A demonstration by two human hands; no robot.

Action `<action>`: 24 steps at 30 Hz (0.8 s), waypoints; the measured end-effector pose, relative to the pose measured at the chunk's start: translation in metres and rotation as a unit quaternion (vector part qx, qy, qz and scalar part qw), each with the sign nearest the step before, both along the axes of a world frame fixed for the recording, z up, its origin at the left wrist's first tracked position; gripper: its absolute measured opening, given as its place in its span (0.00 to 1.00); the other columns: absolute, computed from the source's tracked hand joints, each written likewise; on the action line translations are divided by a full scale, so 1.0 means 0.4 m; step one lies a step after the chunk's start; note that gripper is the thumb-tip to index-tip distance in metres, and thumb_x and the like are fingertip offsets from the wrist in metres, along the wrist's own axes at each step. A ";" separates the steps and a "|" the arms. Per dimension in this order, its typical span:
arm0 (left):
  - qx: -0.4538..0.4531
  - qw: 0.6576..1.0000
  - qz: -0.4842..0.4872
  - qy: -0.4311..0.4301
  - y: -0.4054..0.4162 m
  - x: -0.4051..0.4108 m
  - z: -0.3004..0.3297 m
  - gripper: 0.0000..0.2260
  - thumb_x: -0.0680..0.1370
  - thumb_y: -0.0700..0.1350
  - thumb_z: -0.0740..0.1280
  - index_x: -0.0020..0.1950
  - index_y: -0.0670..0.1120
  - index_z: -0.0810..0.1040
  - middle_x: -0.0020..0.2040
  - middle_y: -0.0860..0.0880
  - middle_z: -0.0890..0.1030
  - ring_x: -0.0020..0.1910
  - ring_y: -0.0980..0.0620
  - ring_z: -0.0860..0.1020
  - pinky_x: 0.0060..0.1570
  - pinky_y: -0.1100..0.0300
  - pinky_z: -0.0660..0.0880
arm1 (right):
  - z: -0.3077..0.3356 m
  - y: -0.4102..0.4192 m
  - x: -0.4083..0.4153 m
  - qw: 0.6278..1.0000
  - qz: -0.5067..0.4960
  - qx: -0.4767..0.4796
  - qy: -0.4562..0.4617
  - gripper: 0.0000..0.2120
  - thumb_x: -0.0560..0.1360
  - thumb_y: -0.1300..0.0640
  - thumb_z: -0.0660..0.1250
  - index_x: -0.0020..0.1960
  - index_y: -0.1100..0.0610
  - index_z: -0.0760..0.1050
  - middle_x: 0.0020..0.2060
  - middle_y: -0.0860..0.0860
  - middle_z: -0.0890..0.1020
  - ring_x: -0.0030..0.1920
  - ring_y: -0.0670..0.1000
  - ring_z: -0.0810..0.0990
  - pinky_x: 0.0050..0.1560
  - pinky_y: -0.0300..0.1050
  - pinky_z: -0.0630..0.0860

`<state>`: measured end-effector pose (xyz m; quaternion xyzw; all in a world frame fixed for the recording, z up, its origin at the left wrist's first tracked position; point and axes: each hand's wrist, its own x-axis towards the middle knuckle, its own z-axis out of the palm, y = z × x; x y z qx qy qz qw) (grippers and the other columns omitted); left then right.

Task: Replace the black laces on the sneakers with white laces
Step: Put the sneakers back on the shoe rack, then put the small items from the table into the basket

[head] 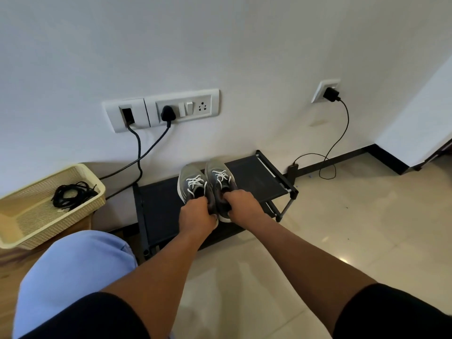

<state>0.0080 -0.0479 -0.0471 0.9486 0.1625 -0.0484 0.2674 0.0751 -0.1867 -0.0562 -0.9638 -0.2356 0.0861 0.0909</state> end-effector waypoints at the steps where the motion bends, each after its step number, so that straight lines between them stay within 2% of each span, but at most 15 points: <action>1: 0.004 1.000 0.003 0.006 0.000 0.003 0.009 0.06 0.76 0.48 0.73 0.50 0.48 0.80 0.50 0.48 0.83 0.53 0.44 0.82 0.51 0.52 0.80 | 0.016 0.002 -0.002 1.000 0.001 -0.016 -0.001 0.10 0.74 0.60 0.71 0.54 0.55 0.79 0.51 0.56 0.81 0.51 0.61 0.82 0.51 0.57 0.82; 4: 0.025 1.000 -0.006 0.015 -0.020 0.010 0.053 0.07 0.77 0.49 0.71 0.52 0.49 0.78 0.53 0.46 0.83 0.54 0.43 0.82 0.50 0.52 0.79 | 0.059 -0.007 -0.009 0.997 -0.003 -0.062 -0.037 0.09 0.74 0.56 0.70 0.54 0.53 0.79 0.51 0.55 0.82 0.51 0.60 0.82 0.48 0.54 0.81; 6: 0.026 1.000 -0.003 0.008 -0.031 0.011 0.093 0.08 0.79 0.51 0.70 0.53 0.48 0.78 0.53 0.46 0.82 0.51 0.45 0.82 0.45 0.53 0.78 | 0.096 -0.001 -0.024 0.993 -0.001 -0.084 -0.085 0.09 0.74 0.53 0.70 0.53 0.52 0.78 0.49 0.53 0.81 0.49 0.58 0.83 0.43 0.50 0.78; 9: 0.013 1.000 0.005 -0.004 -0.008 0.006 0.161 0.09 0.78 0.50 0.72 0.46 0.49 0.73 0.50 0.47 0.82 0.46 0.47 0.80 0.40 0.55 0.74 | 0.164 0.049 -0.051 0.989 0.010 -0.049 -0.138 0.06 0.73 0.52 0.69 0.48 0.50 0.74 0.42 0.50 0.79 0.45 0.56 0.83 0.37 0.47 0.71; 11: 0.028 0.999 -0.005 -0.018 0.043 -0.005 0.206 0.06 0.77 0.46 0.72 0.50 0.48 0.77 0.54 0.45 0.83 0.53 0.43 0.82 0.43 0.54 0.74 | 0.210 0.107 -0.067 0.987 0.020 -0.030 -0.158 0.05 0.74 0.52 0.69 0.48 0.50 0.76 0.44 0.49 0.81 0.45 0.56 0.83 0.38 0.47 0.72; 14: 0.056 0.997 -0.003 -0.060 0.152 -0.045 0.271 0.17 0.78 0.52 0.70 0.64 0.46 0.79 0.61 0.43 0.82 0.60 0.42 0.81 0.49 0.54 0.74 | 0.263 0.209 -0.087 0.981 0.045 0.002 -0.187 0.10 0.76 0.53 0.67 0.57 0.49 0.79 0.49 0.51 0.83 0.48 0.57 0.83 0.40 0.47 0.71; 17: 0.085 0.992 0.017 -0.096 0.279 -0.108 0.326 0.18 0.77 0.54 0.69 0.64 0.48 0.80 0.59 0.45 0.83 0.59 0.42 0.81 0.48 0.54 0.73 | 0.311 0.322 -0.114 0.977 0.074 0.055 -0.193 0.12 0.75 0.52 0.68 0.58 0.49 0.80 0.50 0.51 0.84 0.50 0.58 0.83 0.44 0.48 0.74; 20: 0.103 0.987 0.050 -0.113 0.412 -0.191 0.363 0.18 0.77 0.54 0.69 0.66 0.51 0.81 0.62 0.48 0.84 0.62 0.44 0.80 0.53 0.54 0.74 | 0.348 0.454 -0.152 0.973 0.130 0.079 -0.175 0.15 0.73 0.55 0.68 0.59 0.48 0.80 0.52 0.52 0.84 0.53 0.58 0.82 0.44 0.46 0.72; 22: 0.108 0.985 0.081 -0.109 0.501 -0.261 0.377 0.19 0.77 0.54 0.69 0.68 0.54 0.80 0.65 0.52 0.82 0.65 0.46 0.79 0.54 0.56 0.73 | 0.358 0.546 -0.185 0.969 0.179 0.077 -0.151 0.16 0.73 0.56 0.68 0.60 0.47 0.80 0.52 0.51 0.84 0.54 0.57 0.81 0.44 0.46 0.71; 24: 0.119 0.984 0.095 -0.094 0.588 -0.335 0.380 0.20 0.78 0.54 0.69 0.69 0.54 0.79 0.67 0.53 0.82 0.67 0.47 0.78 0.57 0.55 0.73 | 0.353 0.642 -0.222 0.963 0.231 0.048 -0.131 0.12 0.74 0.55 0.68 0.56 0.49 0.80 0.49 0.51 0.83 0.52 0.57 0.81 0.41 0.46 0.71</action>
